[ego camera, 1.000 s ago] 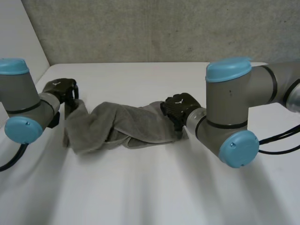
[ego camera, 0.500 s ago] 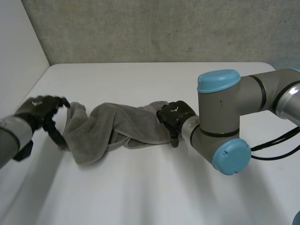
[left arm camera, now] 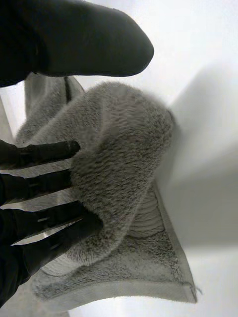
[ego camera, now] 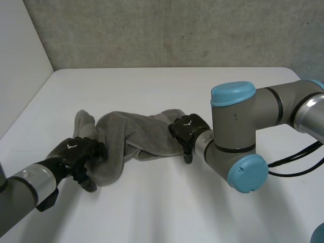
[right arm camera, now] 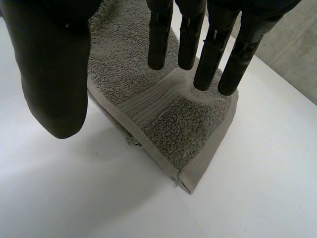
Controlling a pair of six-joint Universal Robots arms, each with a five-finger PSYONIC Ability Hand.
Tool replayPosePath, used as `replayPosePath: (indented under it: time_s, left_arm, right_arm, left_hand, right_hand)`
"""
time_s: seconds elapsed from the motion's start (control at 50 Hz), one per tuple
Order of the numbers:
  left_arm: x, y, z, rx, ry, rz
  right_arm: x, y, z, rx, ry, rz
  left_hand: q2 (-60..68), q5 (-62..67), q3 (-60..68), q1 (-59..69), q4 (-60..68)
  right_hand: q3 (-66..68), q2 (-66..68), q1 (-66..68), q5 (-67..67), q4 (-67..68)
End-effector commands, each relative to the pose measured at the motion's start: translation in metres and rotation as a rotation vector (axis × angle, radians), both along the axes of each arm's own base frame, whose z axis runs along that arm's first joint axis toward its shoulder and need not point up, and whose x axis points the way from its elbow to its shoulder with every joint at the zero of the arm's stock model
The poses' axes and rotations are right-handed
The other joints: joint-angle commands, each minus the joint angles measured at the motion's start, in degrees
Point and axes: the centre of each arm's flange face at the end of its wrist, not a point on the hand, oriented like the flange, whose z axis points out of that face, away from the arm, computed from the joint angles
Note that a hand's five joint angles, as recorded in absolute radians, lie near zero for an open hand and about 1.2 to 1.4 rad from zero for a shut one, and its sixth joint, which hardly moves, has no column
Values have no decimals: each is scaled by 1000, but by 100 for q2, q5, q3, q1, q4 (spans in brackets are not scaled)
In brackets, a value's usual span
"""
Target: Fold the towel.
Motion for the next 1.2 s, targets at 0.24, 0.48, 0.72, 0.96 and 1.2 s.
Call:
replayPosePath:
  time_s: [0.24, 0.48, 0.72, 0.96, 1.2]
  left_arm:
    - [-11, -73, -36, -47, -91, 136]
    - [-21, -84, -24, -125, -75, 121]
    - [-22, -96, -25, -195, -78, 148]
    - [-26, -112, -13, -249, -59, 146]
    - [-27, -113, 22, -318, -21, 155]
  right_arm:
    - [21, -13, -22, 10, -78, -9]
    - [33, -29, -36, 36, -157, -52]
    - [41, -40, -41, 7, -173, -55]
    - [40, -47, -19, -24, -206, -64]
    - [30, -23, -12, 87, -133, -56]
  left_hand:
    - [-802, -748, -841, -820, -830]
    - [-752, -698, -790, -770, -780]
    - [2658, 2711, 2619, 2640, 2630]
    - [4410, 4464, 4372, 4392, 4382]
    - [4410, 4464, 4372, 4392, 4382]
  right_hand:
    - [-449, -436, -432, -293, -420]
    - [-484, -471, -467, -328, -455]
    - [2873, 2886, 2890, 3029, 2903]
    - [5297, 5310, 5314, 5453, 5326]
    - [-399, -386, -382, -243, -370]
